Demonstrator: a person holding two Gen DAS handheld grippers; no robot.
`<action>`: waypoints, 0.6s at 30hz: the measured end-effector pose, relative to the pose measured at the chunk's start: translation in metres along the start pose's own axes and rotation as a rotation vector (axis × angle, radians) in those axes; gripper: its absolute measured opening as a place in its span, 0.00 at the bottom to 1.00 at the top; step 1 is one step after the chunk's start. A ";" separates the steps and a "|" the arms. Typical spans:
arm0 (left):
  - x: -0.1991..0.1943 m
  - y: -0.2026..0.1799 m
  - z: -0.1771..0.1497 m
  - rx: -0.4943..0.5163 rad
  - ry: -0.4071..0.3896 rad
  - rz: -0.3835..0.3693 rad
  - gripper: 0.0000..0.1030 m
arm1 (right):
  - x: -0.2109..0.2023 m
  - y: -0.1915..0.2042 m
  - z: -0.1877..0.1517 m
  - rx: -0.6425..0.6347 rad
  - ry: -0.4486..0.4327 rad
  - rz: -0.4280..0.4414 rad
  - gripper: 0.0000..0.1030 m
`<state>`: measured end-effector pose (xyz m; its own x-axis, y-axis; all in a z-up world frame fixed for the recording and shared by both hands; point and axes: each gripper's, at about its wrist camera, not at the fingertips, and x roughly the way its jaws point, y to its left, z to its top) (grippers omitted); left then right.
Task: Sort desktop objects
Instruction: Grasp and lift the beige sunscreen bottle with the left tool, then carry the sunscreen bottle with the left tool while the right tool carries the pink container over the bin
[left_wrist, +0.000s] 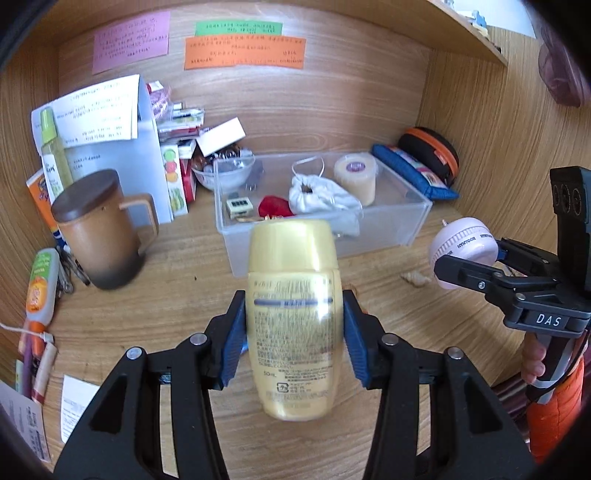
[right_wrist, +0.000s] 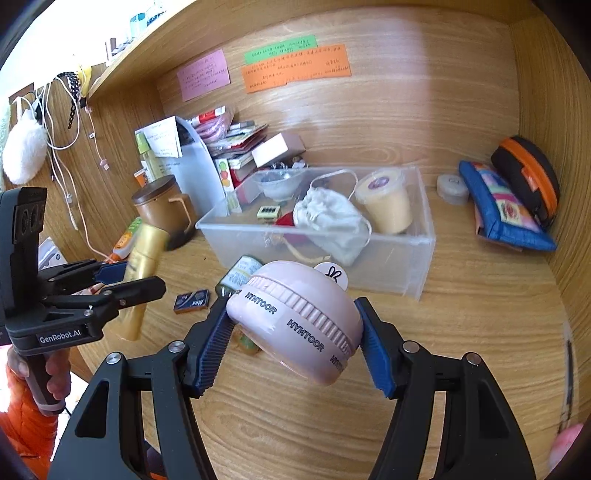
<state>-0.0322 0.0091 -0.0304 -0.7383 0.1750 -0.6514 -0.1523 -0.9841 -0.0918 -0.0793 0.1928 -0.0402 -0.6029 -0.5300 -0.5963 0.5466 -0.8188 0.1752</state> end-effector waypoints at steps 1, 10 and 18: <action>0.000 0.001 0.002 -0.001 -0.003 0.000 0.47 | -0.001 0.000 0.003 -0.003 -0.003 -0.002 0.60; 0.012 0.010 0.024 0.000 -0.015 0.002 0.45 | 0.002 -0.007 0.029 -0.028 -0.025 -0.020 0.60; 0.013 0.016 0.044 0.005 -0.052 0.002 0.45 | 0.012 -0.009 0.049 -0.046 -0.026 -0.032 0.60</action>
<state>-0.0727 -0.0026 -0.0070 -0.7716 0.1747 -0.6117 -0.1541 -0.9842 -0.0867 -0.1201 0.1835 -0.0104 -0.6346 -0.5099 -0.5807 0.5528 -0.8246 0.1200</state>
